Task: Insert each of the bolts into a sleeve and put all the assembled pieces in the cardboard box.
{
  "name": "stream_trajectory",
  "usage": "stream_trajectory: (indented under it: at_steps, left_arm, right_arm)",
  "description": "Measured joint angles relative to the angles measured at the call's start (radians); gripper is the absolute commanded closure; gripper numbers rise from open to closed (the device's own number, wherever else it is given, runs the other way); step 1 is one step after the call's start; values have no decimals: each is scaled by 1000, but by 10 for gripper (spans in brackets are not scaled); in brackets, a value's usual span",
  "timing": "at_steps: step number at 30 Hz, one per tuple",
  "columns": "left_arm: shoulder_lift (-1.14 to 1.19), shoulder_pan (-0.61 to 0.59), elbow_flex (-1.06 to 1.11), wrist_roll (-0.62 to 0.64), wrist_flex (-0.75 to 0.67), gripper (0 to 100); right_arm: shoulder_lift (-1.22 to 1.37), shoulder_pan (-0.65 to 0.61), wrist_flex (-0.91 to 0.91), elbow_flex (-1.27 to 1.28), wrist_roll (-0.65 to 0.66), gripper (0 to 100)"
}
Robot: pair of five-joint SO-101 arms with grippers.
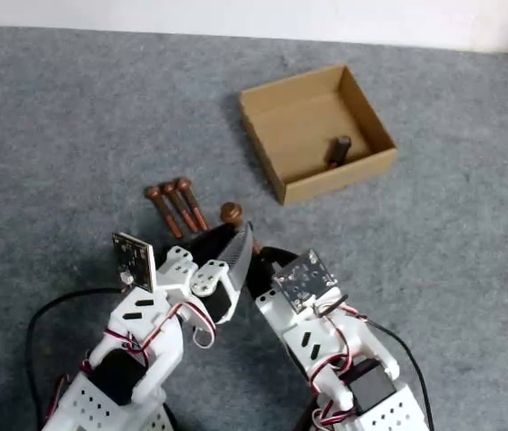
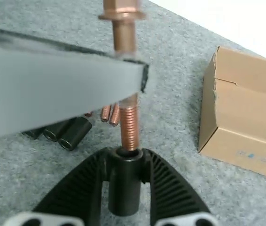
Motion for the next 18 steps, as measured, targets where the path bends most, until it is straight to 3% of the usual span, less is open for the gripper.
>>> stream_trajectory:
  at_steps: [18]
  left_arm:
    - [2,8,-107,0,77,995]
  right_arm:
    - [-2,21,-2,-2,0,995]
